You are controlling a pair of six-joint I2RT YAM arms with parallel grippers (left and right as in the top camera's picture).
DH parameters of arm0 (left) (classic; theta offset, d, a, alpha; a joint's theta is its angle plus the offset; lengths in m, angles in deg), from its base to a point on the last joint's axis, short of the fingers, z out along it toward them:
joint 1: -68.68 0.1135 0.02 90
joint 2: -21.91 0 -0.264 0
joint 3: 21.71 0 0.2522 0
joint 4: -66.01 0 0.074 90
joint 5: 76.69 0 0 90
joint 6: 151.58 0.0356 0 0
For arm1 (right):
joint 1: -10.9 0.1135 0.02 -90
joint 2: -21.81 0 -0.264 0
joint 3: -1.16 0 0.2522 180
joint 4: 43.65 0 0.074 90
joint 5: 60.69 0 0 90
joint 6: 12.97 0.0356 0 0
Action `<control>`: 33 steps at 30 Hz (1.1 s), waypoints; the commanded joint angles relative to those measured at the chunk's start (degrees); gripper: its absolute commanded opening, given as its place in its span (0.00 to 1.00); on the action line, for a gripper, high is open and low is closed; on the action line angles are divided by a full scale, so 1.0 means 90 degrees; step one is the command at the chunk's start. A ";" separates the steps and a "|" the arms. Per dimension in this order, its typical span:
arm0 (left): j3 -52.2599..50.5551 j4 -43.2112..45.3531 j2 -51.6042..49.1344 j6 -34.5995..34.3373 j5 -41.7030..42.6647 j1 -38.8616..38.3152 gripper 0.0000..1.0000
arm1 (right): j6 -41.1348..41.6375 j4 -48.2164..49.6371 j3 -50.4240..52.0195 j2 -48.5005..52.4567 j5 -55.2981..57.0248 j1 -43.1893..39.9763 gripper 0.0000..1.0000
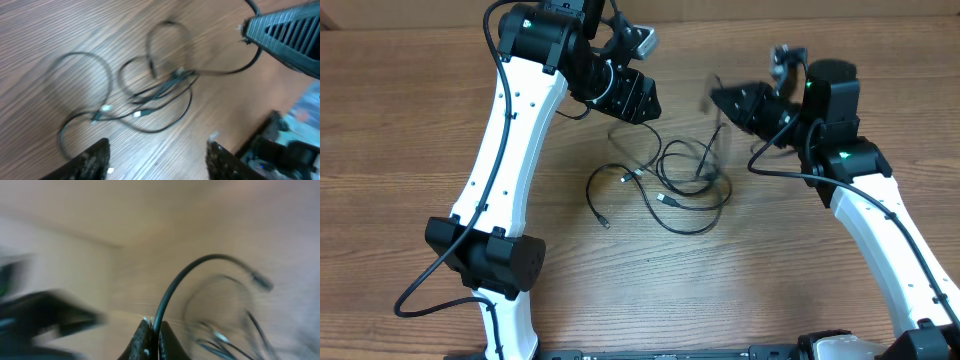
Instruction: Untangle cables
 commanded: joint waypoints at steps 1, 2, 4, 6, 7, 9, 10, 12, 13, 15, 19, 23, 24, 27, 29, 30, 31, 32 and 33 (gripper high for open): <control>0.0002 -0.0051 -0.0058 -0.0699 -0.1032 -0.0114 0.56 | -0.0010 -0.0991 -0.0104 -0.0175 0.2040 -0.0056 0.04; 0.0002 -0.0119 -0.0049 -0.0787 -0.1202 -0.0134 0.56 | -0.0019 -0.1294 -0.0104 -0.0175 0.2261 -0.0058 0.04; 0.0002 -0.0357 -0.0032 -0.0945 -0.1498 -0.0155 0.56 | -0.0087 -0.1778 -0.0104 -0.0175 0.2591 -0.0056 0.04; 0.0002 -0.0726 -0.0029 -0.1124 -0.1877 -0.0168 0.56 | -0.0270 -0.2123 -0.0104 -0.0175 0.2754 -0.0056 0.04; 0.0002 -0.0935 -0.0027 -0.1158 -0.2013 -0.0168 0.56 | -0.0398 -0.2266 -0.0104 -0.0175 0.2800 -0.0056 0.04; -0.0044 -0.1107 0.0005 -0.1173 -0.2093 -0.0165 0.52 | -0.0418 -0.2565 -0.0104 -0.0175 0.2917 -0.0056 0.04; -0.0129 -0.1107 0.0112 -0.1175 -0.1982 -0.0170 0.52 | -0.0418 -0.2730 -0.0104 -0.0175 0.2936 -0.0058 0.04; -0.0209 -0.1107 0.0282 -0.1180 -0.1933 -0.0192 0.53 | -0.0420 -0.3004 -0.0104 -0.0175 0.3009 -0.0058 0.04; -0.0311 -0.1107 0.0440 -0.1229 -0.1950 -0.0209 0.53 | -0.0420 -0.3135 -0.0104 -0.0175 0.3045 -0.0058 0.04; -0.0600 -0.1107 0.0804 -0.1319 -0.2110 -0.0243 0.53 | -0.0420 -0.3422 -0.0104 -0.0175 0.3150 -0.0056 0.04; -0.1469 -0.1105 0.1780 -0.1717 -0.2742 -0.0250 0.53 | -0.0423 -0.3832 -0.0095 -0.0175 0.3196 -0.0056 0.04; -0.2397 -0.0714 0.2800 -0.2115 -0.3019 -0.0250 0.54 | -0.0588 -0.4175 -0.0092 -0.0175 0.3206 -0.0056 0.04; -0.2710 -0.0406 0.3075 -0.2188 -0.3019 -0.0250 0.55 | -0.0585 -0.4245 -0.0092 -0.0175 0.3225 -0.0056 0.04; -0.3565 0.0508 0.3619 -0.2470 -0.3014 -0.0250 0.58 | -0.0585 -0.4333 -0.0092 -0.0175 0.3276 -0.0056 0.04; -0.4155 0.1132 0.3820 -0.2589 -0.2931 -0.0250 0.61 | -0.0585 -0.4345 -0.0092 -0.0175 0.3276 -0.0056 0.04; -0.4442 0.1443 0.3866 -0.2603 -0.2815 -0.0250 0.63 | -0.0585 -0.4352 -0.0092 -0.0175 0.3276 -0.0056 0.04; -0.4714 0.1739 0.3869 -0.2603 -0.2684 -0.0250 0.65 | -0.0585 -0.4362 -0.0092 -0.0175 0.3276 -0.0056 0.04; -0.4988 0.2030 0.3847 -0.2603 -0.2528 -0.0250 0.68 | -0.0585 -0.4371 -0.0092 -0.0175 0.3274 -0.0056 0.04; -0.5265 0.2336 0.3801 -0.2603 -0.2356 -0.0250 0.69 | -0.0585 -0.4379 -0.0092 -0.0175 0.3276 -0.0056 0.04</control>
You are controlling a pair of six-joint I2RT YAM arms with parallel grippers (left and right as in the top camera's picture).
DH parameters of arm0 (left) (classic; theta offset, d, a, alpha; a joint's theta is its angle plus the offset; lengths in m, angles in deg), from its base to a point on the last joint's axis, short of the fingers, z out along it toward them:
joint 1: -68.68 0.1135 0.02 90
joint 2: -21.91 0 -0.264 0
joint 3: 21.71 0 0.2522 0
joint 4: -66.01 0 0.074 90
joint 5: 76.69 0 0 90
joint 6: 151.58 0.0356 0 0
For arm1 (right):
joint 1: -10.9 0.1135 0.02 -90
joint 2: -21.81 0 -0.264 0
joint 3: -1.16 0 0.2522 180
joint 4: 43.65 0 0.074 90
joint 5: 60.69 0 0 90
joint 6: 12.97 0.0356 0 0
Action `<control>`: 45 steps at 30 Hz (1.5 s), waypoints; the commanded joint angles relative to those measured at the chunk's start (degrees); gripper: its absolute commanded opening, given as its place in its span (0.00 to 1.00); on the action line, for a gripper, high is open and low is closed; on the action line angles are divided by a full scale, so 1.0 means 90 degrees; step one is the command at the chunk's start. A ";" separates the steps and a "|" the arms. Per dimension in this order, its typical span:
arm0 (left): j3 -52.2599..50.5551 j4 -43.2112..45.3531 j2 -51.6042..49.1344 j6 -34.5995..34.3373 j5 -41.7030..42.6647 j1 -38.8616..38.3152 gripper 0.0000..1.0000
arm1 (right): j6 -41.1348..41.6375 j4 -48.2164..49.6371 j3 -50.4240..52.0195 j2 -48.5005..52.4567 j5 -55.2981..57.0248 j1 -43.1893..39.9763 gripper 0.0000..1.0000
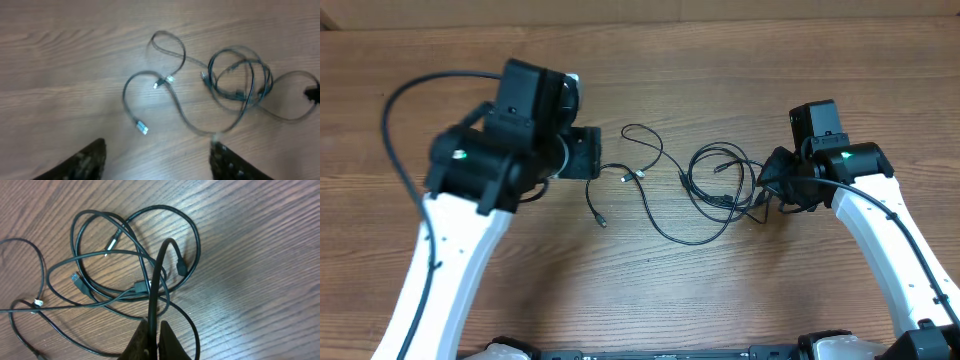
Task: Untangle cables
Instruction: 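Move the left gripper down to the loosened cables and grasp a loop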
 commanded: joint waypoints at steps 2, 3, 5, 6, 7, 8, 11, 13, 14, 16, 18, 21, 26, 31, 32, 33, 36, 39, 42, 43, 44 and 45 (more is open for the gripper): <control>-0.1377 0.1263 -0.0406 -0.0226 0.0828 -0.0046 0.75 | -0.0051 0.0005 -0.0092 -0.0163 0.0097 -0.0024 0.04; -0.1596 0.1615 -0.0503 -0.0221 0.1005 -0.0049 0.78 | -0.0051 0.0007 -0.0092 -0.0163 0.0095 -0.0024 0.04; -0.1987 0.2322 -0.0770 -0.0194 0.1382 -0.0063 0.80 | -0.0051 0.0010 -0.0092 -0.0163 0.0095 -0.0024 0.04; -0.2147 0.2662 -0.0930 -0.0121 0.1588 -0.0087 0.79 | -0.0049 0.0010 -0.0092 -0.0163 0.0095 -0.0024 0.04; -0.2268 0.2960 -0.1112 -0.0032 0.1809 -0.0114 0.76 | -0.0051 0.0007 -0.0092 -0.0163 0.0097 -0.0024 0.04; -0.2346 0.3218 -0.1324 0.0078 0.2069 -0.0153 0.75 | -0.0051 0.0005 -0.0092 -0.0163 0.0097 -0.0024 0.04; -0.2361 0.3733 -0.1921 0.0342 0.2708 -0.0323 0.72 | -0.0051 0.0005 -0.0092 -0.0163 0.0097 -0.0024 0.04; -0.2361 0.4131 -0.2278 0.0461 0.2975 -0.0488 0.72 | -0.0051 0.0007 -0.0092 -0.0163 0.0097 -0.0024 0.04; -0.2358 0.4330 -0.2436 0.0491 0.2999 -0.0583 0.72 | -0.0049 0.0010 -0.0092 -0.0163 0.0097 -0.0024 0.04; -0.2361 0.4731 -0.2749 0.0578 0.2973 -0.0799 0.73 | -0.0051 0.0007 -0.0092 -0.0163 0.0095 -0.0024 0.04; -0.2361 0.5105 -0.3036 0.0585 0.2722 -0.1005 0.73 | -0.0049 0.0002 -0.0092 -0.0163 0.0090 -0.0024 0.04; -0.2358 0.5520 -0.3371 0.0556 0.1914 -0.1246 0.73 | -0.0051 -0.0034 -0.0092 -0.0163 0.0090 -0.0024 0.04; -0.2358 0.6166 -0.3791 0.0559 0.1569 -0.1525 0.76 | -0.0051 -0.0083 -0.0092 -0.0163 0.0090 -0.0024 0.04; -0.2295 0.6414 -0.3825 0.0559 0.1574 -0.1615 0.49 | -0.0051 -0.0087 -0.0092 -0.0163 0.0090 -0.0024 0.04; -0.2261 0.6414 -0.3823 0.0559 0.1574 -0.1613 0.38 | -0.0051 -0.0087 -0.0092 -0.0163 0.0090 -0.0024 0.04; -0.2227 0.6409 -0.3820 0.0559 0.1579 -0.1598 0.24 | -0.0051 -0.0087 -0.0092 -0.0163 0.0090 -0.0024 0.04; -0.2120 0.6314 -0.3740 0.0559 0.1603 -0.1549 0.04 | -0.0051 -0.0092 -0.0092 -0.0163 0.0090 -0.0024 0.04; -0.2035 0.6164 -0.3517 0.0563 0.1564 -0.1445 0.04 | -0.0053 -0.0117 -0.0092 -0.0163 0.0097 -0.0024 0.04; -0.1916 0.5889 -0.3130 0.0563 0.1554 -0.1205 0.04 | -0.0053 -0.0160 -0.0092 -0.0163 0.0260 -0.0024 0.04; -0.1877 0.5785 -0.2980 0.0561 0.1554 -0.1098 0.04 | -0.0051 -0.0194 -0.0092 -0.0163 0.0369 -0.0024 0.04; -0.1834 0.5659 -0.2805 0.0561 0.1557 -0.0967 0.04 | -0.0051 -0.0238 -0.0092 -0.0163 0.0481 -0.0024 0.04; -0.1795 0.5544 -0.2628 0.0561 0.1557 -0.0831 0.04 | -0.0051 -0.0287 -0.0092 -0.0163 0.0614 -0.0024 0.04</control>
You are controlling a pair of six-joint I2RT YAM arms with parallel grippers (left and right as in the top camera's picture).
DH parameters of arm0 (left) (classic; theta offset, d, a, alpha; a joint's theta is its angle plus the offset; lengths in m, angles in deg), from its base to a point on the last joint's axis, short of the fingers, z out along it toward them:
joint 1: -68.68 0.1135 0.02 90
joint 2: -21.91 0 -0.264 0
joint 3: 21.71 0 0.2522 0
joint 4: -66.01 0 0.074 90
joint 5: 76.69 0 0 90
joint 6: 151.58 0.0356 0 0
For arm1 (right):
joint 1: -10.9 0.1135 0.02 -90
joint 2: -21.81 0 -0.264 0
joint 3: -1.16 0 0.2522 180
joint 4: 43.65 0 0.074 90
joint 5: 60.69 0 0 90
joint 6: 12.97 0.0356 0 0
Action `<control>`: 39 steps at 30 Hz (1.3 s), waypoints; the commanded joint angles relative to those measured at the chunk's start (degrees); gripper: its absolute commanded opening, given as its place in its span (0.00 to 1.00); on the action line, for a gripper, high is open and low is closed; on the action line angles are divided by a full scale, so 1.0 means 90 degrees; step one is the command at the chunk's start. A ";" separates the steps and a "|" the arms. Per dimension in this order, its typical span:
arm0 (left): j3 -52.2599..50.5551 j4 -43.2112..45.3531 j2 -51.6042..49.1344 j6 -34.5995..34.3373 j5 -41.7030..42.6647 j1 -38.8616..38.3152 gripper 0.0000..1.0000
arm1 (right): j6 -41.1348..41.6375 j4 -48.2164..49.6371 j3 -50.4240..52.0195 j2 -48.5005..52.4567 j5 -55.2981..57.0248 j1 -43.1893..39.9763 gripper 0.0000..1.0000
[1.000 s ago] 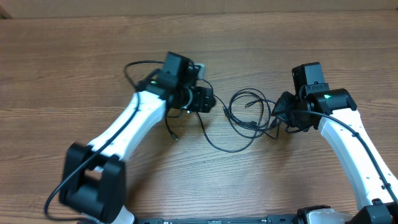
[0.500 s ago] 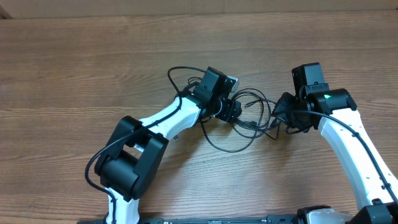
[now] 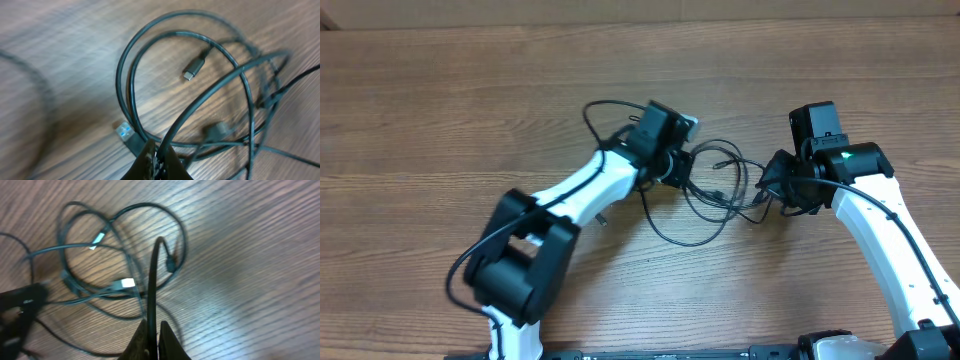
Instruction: Untangle cables
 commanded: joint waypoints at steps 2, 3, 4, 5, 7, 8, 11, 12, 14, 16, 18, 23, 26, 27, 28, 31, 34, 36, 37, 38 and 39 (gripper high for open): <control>0.0425 -0.0396 0.1226 0.0075 -0.0085 0.0777 0.04 | -0.0046 -0.0192 -0.0092 -0.0163 0.0794 -0.0027 0.04; 0.0444 -0.0483 0.1396 0.0078 -0.0085 0.0930 0.04 | -0.0046 -0.0253 -0.0092 -0.0163 0.0984 -0.0027 0.04; 0.0452 -0.0573 0.1627 0.0078 -0.0085 0.1144 0.04 | -0.0046 -0.0304 -0.0092 -0.0163 0.1205 -0.0027 0.04; 0.0452 -0.0656 0.1831 0.0075 -0.0075 0.1355 0.04 | -0.0044 -0.0364 -0.0092 -0.0163 0.1435 -0.0027 0.04; 0.0452 -0.0828 0.2222 0.0075 -0.0066 0.1814 0.04 | -0.0044 -0.0491 -0.0092 -0.0158 0.1931 -0.0027 0.04; 0.0452 -0.0901 0.2356 0.0075 -0.0066 0.2004 0.05 | -0.0041 -0.0532 -0.0092 -0.0158 0.2110 -0.0027 0.04; 0.0452 -0.1207 0.2720 0.0073 -0.0058 0.2657 0.05 | -0.0041 -0.0583 -0.0092 -0.0158 0.2446 -0.0051 0.04; 0.0452 -0.1314 0.2798 0.0073 -0.0024 0.2863 0.05 | -0.0041 -0.0578 -0.0092 -0.0158 0.2443 -0.0068 0.04; 0.0452 -0.1537 0.2900 0.0073 0.0143 0.3245 0.04 | 0.0005 -0.0571 -0.0092 -0.0158 0.2441 -0.0119 0.04; 0.0452 -0.1715 0.2914 0.0073 0.0415 0.3546 0.04 | 0.0002 -0.0573 -0.0092 -0.0158 0.2441 -0.0168 0.04; 0.0452 -0.1885 0.2912 0.0073 0.0539 0.3791 0.04 | 0.0002 -0.0573 -0.0090 -0.0158 0.2443 -0.0240 0.04; 0.0452 -0.2047 0.2912 0.0080 0.0525 0.4160 0.04 | 0.0005 -0.0561 -0.0058 -0.0158 0.2446 -0.0566 0.04; 0.0452 -0.2045 0.2912 0.0083 0.0471 0.4296 0.04 | 0.0005 -0.0551 -0.0056 -0.0158 0.2446 -0.0935 0.04; 0.0452 -0.2047 0.2912 0.0080 0.0469 0.4340 0.04 | 0.0005 -0.0542 -0.0056 -0.0158 0.2443 -0.1090 0.04; 0.0452 -0.2055 0.2912 0.0080 0.0474 0.4379 0.04 | 0.0005 -0.0525 -0.0056 -0.0158 0.2441 -0.1256 0.04; 0.0452 -0.2079 0.2912 0.0080 0.0461 0.4488 0.04 | 0.0005 -0.0457 -0.0056 -0.0158 0.2436 -0.1666 0.04; 0.0452 -0.2125 0.2912 0.0090 0.0454 0.4573 0.04 | 0.0002 -0.0403 -0.0056 -0.0158 0.2339 -0.2079 0.04; 0.0452 -0.2169 0.2912 0.0102 0.0444 0.4614 0.04 | 0.0002 -0.0381 -0.0056 -0.0158 0.2263 -0.2344 0.04; 0.0452 -0.2198 0.2912 0.0097 0.0444 0.4634 0.04 | 0.0002 -0.0362 -0.0056 -0.0158 0.2191 -0.2443 0.04; 0.0452 -0.2217 0.2912 0.0100 0.0476 0.4634 0.04 | 0.0002 -0.0335 -0.0056 -0.0158 0.2035 -0.2552 0.04; 0.0452 -0.2234 0.2912 0.0102 0.0544 0.4634 0.04 | 0.0000 -0.0279 -0.0056 -0.0158 0.1812 -0.2642 0.04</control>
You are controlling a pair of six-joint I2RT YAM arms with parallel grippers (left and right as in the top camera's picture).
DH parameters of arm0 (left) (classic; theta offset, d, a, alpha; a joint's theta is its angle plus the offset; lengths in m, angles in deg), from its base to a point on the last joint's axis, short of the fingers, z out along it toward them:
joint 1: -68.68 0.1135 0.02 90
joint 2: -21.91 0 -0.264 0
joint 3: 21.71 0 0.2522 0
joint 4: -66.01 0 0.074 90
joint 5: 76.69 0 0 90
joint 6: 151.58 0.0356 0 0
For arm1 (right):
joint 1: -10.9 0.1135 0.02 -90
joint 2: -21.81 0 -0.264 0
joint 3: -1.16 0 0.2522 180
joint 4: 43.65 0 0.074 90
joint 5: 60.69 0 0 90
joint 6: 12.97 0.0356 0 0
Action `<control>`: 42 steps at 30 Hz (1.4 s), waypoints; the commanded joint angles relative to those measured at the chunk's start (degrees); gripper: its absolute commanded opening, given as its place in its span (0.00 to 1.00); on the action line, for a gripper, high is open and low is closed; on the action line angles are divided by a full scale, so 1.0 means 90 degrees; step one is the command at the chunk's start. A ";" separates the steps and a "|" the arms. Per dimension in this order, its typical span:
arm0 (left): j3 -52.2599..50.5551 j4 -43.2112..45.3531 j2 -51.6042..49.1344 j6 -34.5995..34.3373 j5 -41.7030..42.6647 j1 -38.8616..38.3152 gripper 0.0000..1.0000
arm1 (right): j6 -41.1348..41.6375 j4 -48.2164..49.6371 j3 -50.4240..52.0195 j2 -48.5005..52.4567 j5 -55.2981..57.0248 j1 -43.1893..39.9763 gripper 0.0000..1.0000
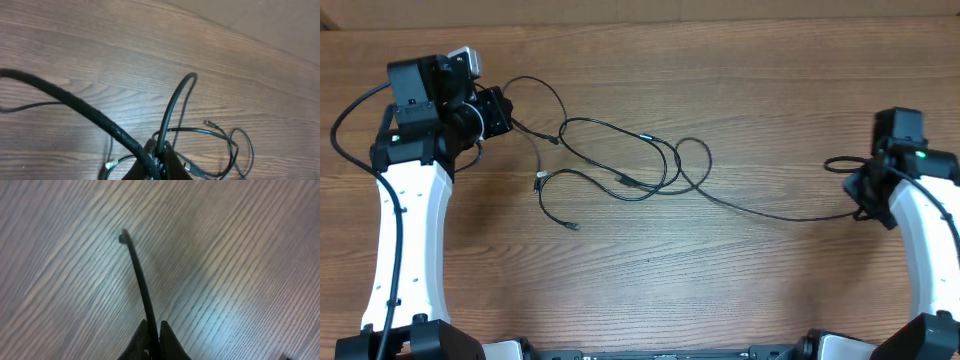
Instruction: Untangle cables
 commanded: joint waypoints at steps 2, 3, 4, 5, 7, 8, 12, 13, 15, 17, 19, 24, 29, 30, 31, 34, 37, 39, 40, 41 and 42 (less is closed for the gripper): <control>0.0078 -0.0044 0.0061 0.0104 0.0316 0.0058 0.04 | -0.0027 0.0226 -0.0056 -0.0158 -0.0850 -0.0350 0.04; 0.0078 -0.0041 0.0061 0.0175 0.0500 0.0053 0.04 | -0.0160 0.0335 -0.0056 -0.0158 -0.1129 -0.0362 0.04; 0.0078 -0.0034 0.0061 0.0248 0.0653 0.0053 0.04 | -0.0379 0.0457 -0.0056 -0.0158 -0.1423 -0.0362 0.04; 0.0078 -0.0019 0.0061 0.0299 0.0848 0.0053 0.04 | -0.0597 0.0597 -0.0056 -0.0158 -0.1756 -0.0359 0.04; 0.0078 0.0027 0.0061 0.0471 0.1438 0.0053 0.04 | -0.1246 0.0918 -0.0056 -0.0158 -0.2701 -0.0313 0.04; 0.0078 0.0046 0.0061 0.0624 0.1792 0.0053 0.04 | -0.1620 0.1052 -0.0056 -0.0158 -0.3208 -0.0279 0.04; 0.0078 0.0049 0.0061 0.1387 0.3310 0.0041 0.04 | -0.3310 0.1387 -0.0056 -0.0158 -0.5591 -0.0041 0.19; 0.0078 0.0049 0.0061 0.1443 0.3507 0.0041 0.04 | -0.3453 0.1399 -0.0056 -0.0158 -0.5826 0.0024 0.27; 0.0078 0.0049 0.0061 0.1532 0.3796 0.0015 0.04 | -0.3519 0.1443 -0.0056 -0.0158 -0.5952 0.0187 0.77; 0.0078 0.0046 0.0061 0.1535 0.3823 -0.0049 0.04 | -0.3521 0.1525 -0.0056 -0.0158 -0.5950 0.0355 0.99; 0.0078 0.0046 0.0061 0.1562 0.3820 -0.0160 0.04 | -0.3519 0.1622 -0.0056 -0.0158 -0.5952 0.0525 1.00; 0.0078 0.0049 0.0061 0.1746 0.3818 -0.0578 0.04 | -0.3538 0.1780 -0.0056 -0.0158 -0.5948 0.1115 1.00; 0.0078 0.0049 0.0061 0.1804 0.3825 -0.1083 0.04 | -0.3560 0.1989 -0.0056 -0.0155 -0.5928 0.1673 1.00; 0.0078 0.0049 0.0061 0.1814 0.3844 -0.1183 0.04 | -0.3560 0.2040 -0.0056 -0.0158 -0.5928 0.1756 1.00; 0.0078 0.0049 0.0061 0.1817 0.3876 -0.1263 0.04 | -0.3560 0.2098 -0.0056 -0.0158 -0.5926 0.1838 1.00; 0.0078 0.0058 0.0061 0.1972 0.4245 -0.1486 0.04 | -0.3558 0.2261 -0.0056 -0.0155 -0.5901 0.2042 1.00; 0.0080 0.0185 0.0061 0.2062 0.4889 -0.1613 0.04 | -0.3558 0.2380 -0.0056 -0.0129 -0.5904 0.2225 1.00; 0.0080 0.0316 0.0061 0.2074 0.5272 -0.1656 0.04 | -0.3558 0.2392 -0.0056 -0.0104 -0.5909 0.2334 1.00; 0.0080 0.0374 0.0061 0.2074 0.5435 -0.1668 0.04 | -0.3558 0.2395 -0.0053 -0.0100 -0.5909 0.2378 1.00; 0.0080 0.0423 0.0061 0.2074 0.5586 -0.1681 0.04 | -0.3555 0.2416 -0.0056 -0.0097 -0.5940 0.2438 1.00; 0.0080 0.0466 0.0061 0.2074 0.5710 -0.1693 0.04 | -0.3555 0.2448 -0.0056 -0.0097 -0.5994 0.2482 1.00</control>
